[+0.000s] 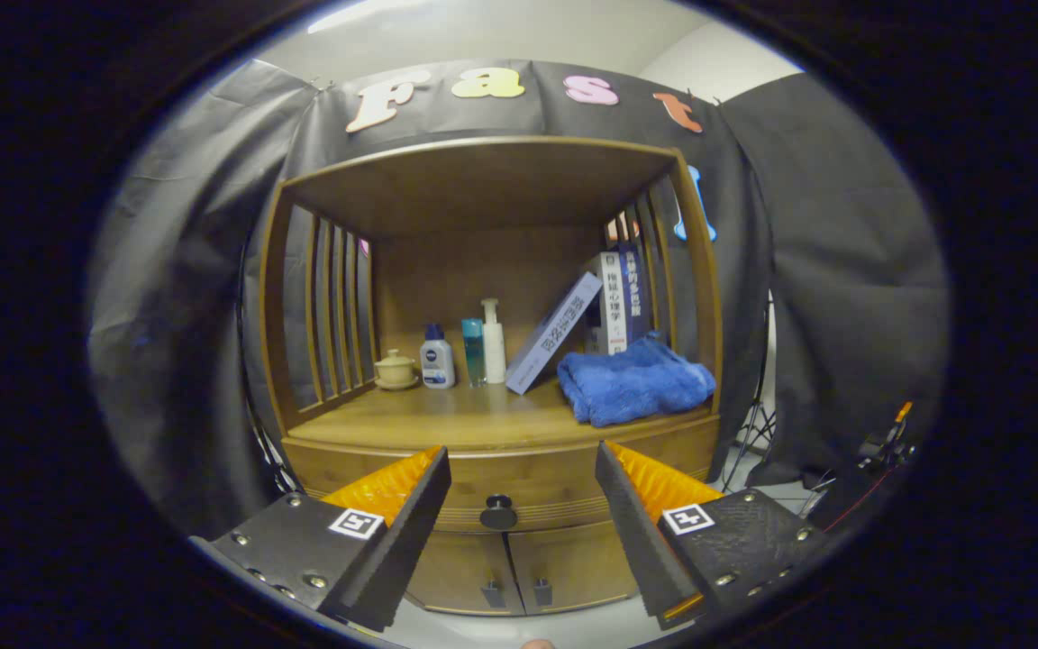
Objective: Pull open the drawer, take out the items inside it, and place them on the countertop above the cabinet.
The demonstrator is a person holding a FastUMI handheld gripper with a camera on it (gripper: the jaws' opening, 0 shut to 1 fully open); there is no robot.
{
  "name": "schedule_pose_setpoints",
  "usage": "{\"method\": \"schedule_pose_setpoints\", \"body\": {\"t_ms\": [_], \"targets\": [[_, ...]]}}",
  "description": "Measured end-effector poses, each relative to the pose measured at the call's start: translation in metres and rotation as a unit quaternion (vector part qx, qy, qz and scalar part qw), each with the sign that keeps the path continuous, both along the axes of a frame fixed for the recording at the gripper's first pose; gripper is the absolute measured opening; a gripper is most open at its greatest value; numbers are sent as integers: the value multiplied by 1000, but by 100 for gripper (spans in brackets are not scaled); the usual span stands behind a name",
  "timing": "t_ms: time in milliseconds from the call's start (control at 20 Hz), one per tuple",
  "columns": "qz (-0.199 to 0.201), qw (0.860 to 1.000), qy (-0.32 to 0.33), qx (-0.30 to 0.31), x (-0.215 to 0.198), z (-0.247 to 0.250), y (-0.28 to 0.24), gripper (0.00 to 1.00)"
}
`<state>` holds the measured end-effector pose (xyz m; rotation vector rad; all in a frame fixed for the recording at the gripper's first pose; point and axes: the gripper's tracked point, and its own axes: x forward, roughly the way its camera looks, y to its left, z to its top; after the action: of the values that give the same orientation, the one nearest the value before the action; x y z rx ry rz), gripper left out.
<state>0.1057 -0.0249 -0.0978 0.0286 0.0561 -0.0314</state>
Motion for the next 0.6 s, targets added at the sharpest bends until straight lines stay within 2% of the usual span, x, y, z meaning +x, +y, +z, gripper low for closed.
{"method": "schedule_pose_setpoints", "body": {"t_ms": [350,500,600], "targets": [[1,1000,22,-5,63,-64,4,97],[3,999,25,-27,80,-85,7,97],[21,999,42,-29,86,-108,15,97]]}}
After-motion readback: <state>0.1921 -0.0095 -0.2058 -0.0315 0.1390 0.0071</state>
